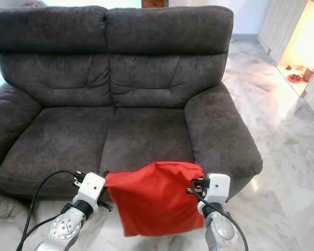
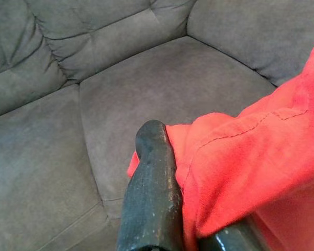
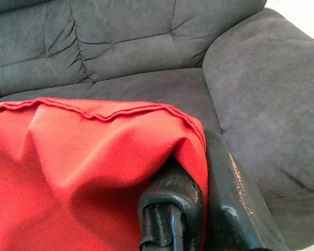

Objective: Move the pillow to the sofa from floor

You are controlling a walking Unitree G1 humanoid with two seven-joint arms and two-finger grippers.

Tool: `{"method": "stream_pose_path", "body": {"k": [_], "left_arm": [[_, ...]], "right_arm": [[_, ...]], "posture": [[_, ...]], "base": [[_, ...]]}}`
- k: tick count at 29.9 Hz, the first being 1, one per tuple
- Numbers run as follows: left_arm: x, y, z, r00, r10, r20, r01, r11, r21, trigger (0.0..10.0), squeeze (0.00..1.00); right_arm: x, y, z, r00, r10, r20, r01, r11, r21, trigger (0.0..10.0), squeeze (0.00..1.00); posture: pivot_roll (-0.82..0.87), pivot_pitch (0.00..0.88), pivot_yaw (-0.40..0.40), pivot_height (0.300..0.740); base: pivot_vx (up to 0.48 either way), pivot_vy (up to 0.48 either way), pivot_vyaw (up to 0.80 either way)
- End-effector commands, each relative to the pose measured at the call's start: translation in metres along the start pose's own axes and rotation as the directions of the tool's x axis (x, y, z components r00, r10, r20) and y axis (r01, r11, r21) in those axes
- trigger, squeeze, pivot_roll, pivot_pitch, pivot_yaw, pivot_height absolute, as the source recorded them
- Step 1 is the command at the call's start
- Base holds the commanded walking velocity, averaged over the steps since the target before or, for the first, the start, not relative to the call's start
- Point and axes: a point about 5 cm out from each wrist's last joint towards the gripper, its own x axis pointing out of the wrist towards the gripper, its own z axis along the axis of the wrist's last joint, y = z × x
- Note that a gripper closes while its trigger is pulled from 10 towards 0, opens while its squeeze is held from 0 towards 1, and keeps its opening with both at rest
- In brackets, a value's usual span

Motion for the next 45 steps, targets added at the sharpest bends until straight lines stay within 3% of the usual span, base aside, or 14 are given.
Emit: {"method": "stream_pose_path", "body": {"k": [1, 11, 21, 29, 35, 43, 44, 45], "left_arm": [[0.004, 0.013, 0.018, 0.994, 0.053, 0.092, -0.054, 0.999, 0.002, 10.0, 0.00], [0.007, 0.016, 0.026, 0.990, 0.064, 0.122, -0.067, 0.998, 0.014, 10.0, 0.00], [0.013, 0.027, 0.040, 0.981, 0.112, 0.161, -0.112, 0.994, -0.008, 10.0, 0.00], [0.014, 0.037, 0.044, 0.977, 0.132, 0.170, -0.135, 0.991, 0.007, 10.0, 0.00], [0.013, 0.037, 0.044, 0.977, 0.130, 0.168, -0.133, 0.991, 0.010, 10.0, 0.00], [0.014, 0.047, 0.054, 0.968, 0.158, 0.194, -0.164, 0.986, 0.016, 10.0, 0.00], [0.016, 0.053, 0.061, 0.963, 0.168, 0.212, -0.175, 0.985, 0.012, 10.0, 0.00], [0.016, 0.053, 0.061, 0.963, 0.168, 0.212, -0.175, 0.985, 0.012, 10.0, 0.00]], "right_arm": [[0.006, 0.011, 0.013, 0.997, 0.041, 0.068, -0.041, 0.999, -0.002, 10.0, 0.00], [0.008, 0.013, 0.018, 0.994, 0.045, 0.097, -0.045, 0.999, -0.001, 10.0, 0.00], [0.011, 0.018, 0.031, 0.983, 0.065, 0.172, -0.068, 0.998, 0.009, 10.0, 0.00], [0.014, 0.019, 0.031, 0.985, 0.069, 0.157, -0.071, 0.997, 0.006, 10.0, 0.00], [0.014, 0.024, 0.033, 0.981, 0.089, 0.173, -0.090, 0.996, -0.006, 10.0, 0.00], [0.019, 0.034, 0.054, 0.959, 0.136, 0.249, -0.132, 0.991, -0.032, 10.0, 0.00], [0.024, 0.035, 0.068, 0.949, 0.129, 0.288, -0.124, 0.992, -0.034, 10.0, 0.00], [0.024, 0.035, 0.068, 0.949, 0.129, 0.288, -0.124, 0.992, -0.034, 10.0, 0.00]], "posture": [[-0.03, 0.081, 0.037, 0.740], [-0.02, 0.080, 0.036, 0.740], [-0.03, 0.076, 0.035, 0.740], [-0.02, 0.074, 0.034, 0.740], [-0.03, 0.073, 0.033, 0.740], [-0.02, 0.072, 0.033, 0.740], [-0.02, 0.071, 0.034, 0.740], [-0.02, 0.071, 0.034, 0.740]], "base": [[0.000, 0.000, 0.00], [0.000, 0.000, 0.00], [0.263, 0.000, 0.00], [0.286, 0.000, 0.00], [0.299, 0.000, -0.54], [0.309, 0.000, 0.00], [0.307, 0.000, 0.00], [0.307, 0.000, 0.00]]}}
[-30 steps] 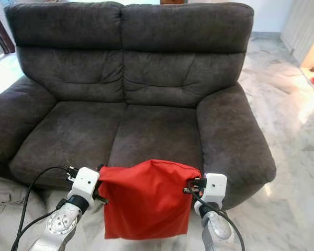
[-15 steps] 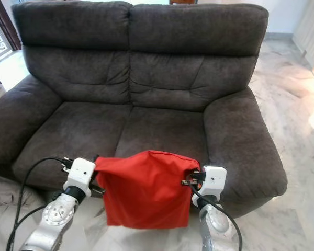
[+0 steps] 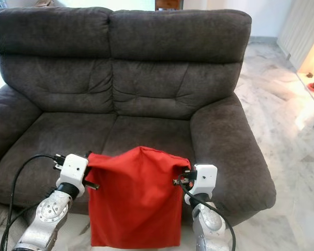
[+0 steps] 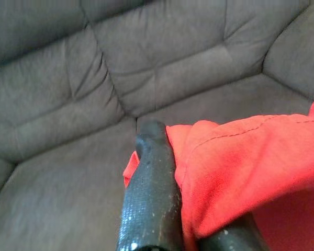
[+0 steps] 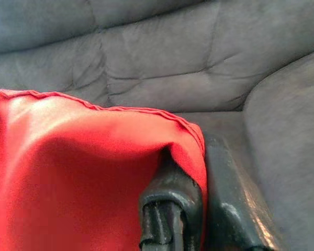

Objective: Move the pillow to the sofa from floor

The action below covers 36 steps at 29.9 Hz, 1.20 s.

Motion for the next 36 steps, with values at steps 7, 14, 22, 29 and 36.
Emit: {"method": "stream_pose_path", "body": {"k": [7, 14, 22, 29, 36], "left_arm": [[0.028, 0.034, 0.069, 0.971, 0.050, 0.232, -0.065, 0.996, 0.057, 10.0, 0.00], [0.037, 0.059, 0.127, 0.916, 0.090, 0.391, -0.142, 0.984, 0.106, 10.0, 0.00], [0.036, 0.057, 0.154, 0.891, 0.070, 0.449, -0.142, 0.982, 0.127, 10.0, 0.00], [0.032, 0.057, 0.160, 0.890, 0.072, 0.450, -0.150, 0.979, 0.139, 10.0, 0.00], [0.033, 0.054, 0.150, 0.912, 0.068, 0.405, -0.134, 0.982, 0.135, 10.0, 0.00]], "right_arm": [[0.031, 0.011, 0.101, 0.934, 0.038, 0.356, -0.022, 0.999, -0.049, 10.0, 0.00], [0.036, 0.028, 0.165, 0.838, 0.109, 0.535, -0.073, 0.993, -0.089, 10.0, 0.00], [0.032, 0.040, 0.185, 0.792, 0.157, 0.590, -0.124, 0.988, -0.096, 10.0, 0.00], [0.028, 0.052, 0.197, 0.759, 0.227, 0.610, -0.197, 0.973, -0.118, 10.0, 0.00], [0.032, 0.051, 0.179, 0.802, 0.242, 0.546, -0.208, 0.970, -0.125, 10.0, 0.00]], "posture": [[-0.02, 0.070, 0.038, 0.740], [-0.02, 0.070, 0.041, 0.740], [-0.02, 0.071, 0.038, 0.740], [-0.02, 0.069, 0.038, 0.740], [-0.01, 0.068, 0.038, 0.740]], "base": [[0.311, 0.000, 0.00], [0.314, 0.000, 0.00], [0.318, 0.000, 0.00], [0.327, 0.000, 0.00], [0.319, 0.000, 0.00]]}}
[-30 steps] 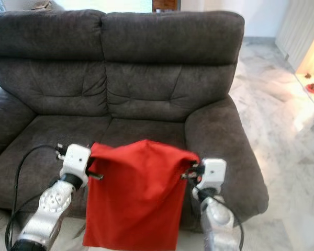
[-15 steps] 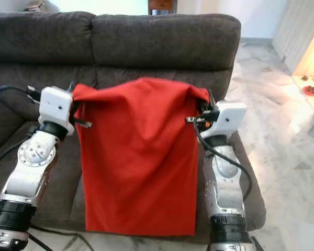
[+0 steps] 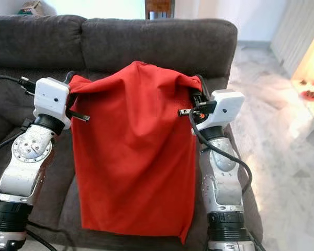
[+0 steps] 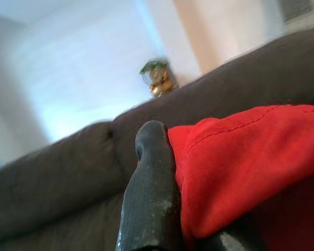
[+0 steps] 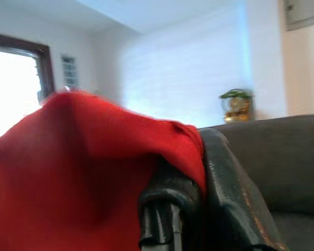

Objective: Move the pillow to the sofa from floor

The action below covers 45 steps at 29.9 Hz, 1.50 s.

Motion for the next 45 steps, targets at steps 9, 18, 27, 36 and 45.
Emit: {"method": "stream_pose_path", "body": {"k": [9, 18, 27, 36, 45], "left_arm": [[-0.007, -0.009, -0.006, 0.999, -0.042, -0.030, 0.042, 0.999, 0.007, 10.0, 0.00], [-0.007, -0.009, -0.008, 0.999, -0.031, -0.041, 0.031, 1.000, -0.003, 10.0, 0.00], [0.001, 0.000, 0.004, 1.000, -0.004, 0.009, 0.004, 1.000, 0.007, 10.0, 0.00], [0.003, 0.002, 0.007, 1.000, -0.005, 0.022, 0.005, 1.000, 0.017, 10.0, 0.00], [0.003, 0.002, 0.006, 1.000, -0.021, 0.013, 0.021, 1.000, 0.019, 10.0, 0.00]], "right_arm": [[-0.007, 0.004, -0.010, 0.997, 0.059, -0.054, -0.061, 0.998, -0.025, 10.0, 0.00], [-0.007, 0.005, -0.012, 0.996, 0.067, -0.063, -0.068, 0.997, -0.021, 10.0, 0.00], [0.010, 0.003, 0.011, 0.997, 0.060, 0.038, -0.058, 0.997, -0.044, 10.0, 0.00], [0.015, 0.001, 0.019, 0.996, 0.058, 0.069, -0.054, 0.997, -0.058, 10.0, 0.00], [0.014, -0.003, 0.016, 0.997, 0.043, 0.060, -0.040, 0.998, -0.053, 10.0, 0.00]], "posture": [[-0.01, 0.072, 0.040, 0.740], [-0.01, 0.072, 0.039, 0.740], [-0.01, 0.071, 0.040, 0.740], [-0.01, 0.072, 0.041, 0.740], [0.00, 0.071, 0.043, 0.740]], "base": [[0.086, 0.000, 0.00], [0.000, 0.000, 0.00], [0.085, 0.000, 0.00], [0.266, 0.000, 0.00], [0.285, 0.000, 0.00]]}}
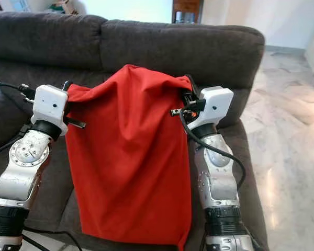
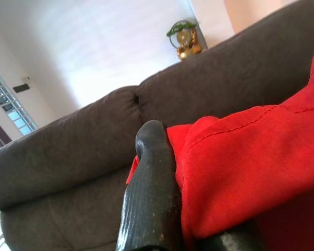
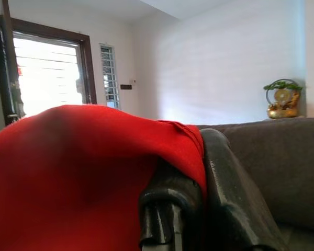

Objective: Move the pillow to the sofa from floor

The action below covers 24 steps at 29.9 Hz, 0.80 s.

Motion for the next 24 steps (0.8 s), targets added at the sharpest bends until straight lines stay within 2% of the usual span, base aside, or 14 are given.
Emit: {"method": "stream_pose_path", "body": {"k": [1, 4, 8, 9, 12, 16, 19, 24], "left_arm": [[0.005, 0.000, 0.013, 0.998, -0.013, 0.060, 0.013, 1.000, 0.006, 10.0, 0.00], [0.000, -0.009, 0.002, 0.997, -0.074, 0.002, 0.074, 0.997, 0.011, 10.0, 0.00], [-0.003, -0.014, -0.008, 0.995, -0.092, -0.034, 0.092, 0.996, 0.006, 10.0, 0.00], [-0.006, -0.018, -0.017, 0.992, -0.106, -0.071, 0.108, 0.994, 0.014, 10.0, 0.00], [-0.010, -0.022, -0.028, 0.984, -0.134, -0.115, 0.136, 0.990, 0.018, 10.0, 0.00], [-0.014, -0.026, -0.036, 0.979, -0.145, -0.146, 0.148, 0.989, 0.009, 10.0, 0.00], [-0.021, -0.030, -0.052, 0.967, -0.148, -0.207, 0.155, 0.988, 0.016, 10.0, 0.00], [-0.023, -0.033, -0.054, 0.965, -0.158, -0.209, 0.163, 0.987, 0.008, 10.0, 0.00]], "right_arm": [[0.005, -0.001, 0.015, 0.997, 0.005, 0.077, -0.003, 1.000, -0.018, 10.0, 0.00], [-0.001, -0.005, 0.003, 0.999, -0.021, 0.033, 0.022, 1.000, -0.013, 10.0, 0.00], [-0.010, -0.012, -0.012, 0.997, -0.063, -0.037, 0.063, 0.998, -0.013, 10.0, 0.00], [-0.018, -0.018, -0.027, 0.989, -0.106, -0.105, 0.104, 0.994, -0.019, 10.0, 0.00], [-0.031, -0.024, -0.045, 0.969, -0.154, -0.196, 0.156, 0.988, -0.006, 10.0, 0.00], [-0.040, -0.028, -0.057, 0.955, -0.174, -0.242, 0.176, 0.984, -0.010, 10.0, 0.00], [-0.058, -0.035, -0.079, 0.916, -0.230, -0.329, 0.239, 0.971, -0.014, 10.0, 0.00], [-0.064, -0.038, -0.084, 0.902, -0.257, -0.347, 0.266, 0.964, -0.024, 10.0, 0.00]], "posture": [[0.00, 0.071, 0.043, 0.740], [0.00, 0.074, 0.042, 0.740], [0.00, 0.076, 0.041, 0.740], [0.00, 0.077, 0.041, 0.740], [-0.01, 0.079, 0.041, 0.740], [0.00, 0.079, 0.040, 0.740], [0.00, 0.080, 0.039, 0.740], [0.00, 0.082, 0.038, 0.740]], "base": [[0.285, 0.000, 0.00], [0.000, 0.000, 0.00], [0.000, 0.000, 0.00], [0.000, 0.000, 0.00], [0.000, 0.000, 0.00], [0.000, 0.000, 0.00], [0.000, 0.000, 0.00], [0.000, 0.000, 0.00]]}}
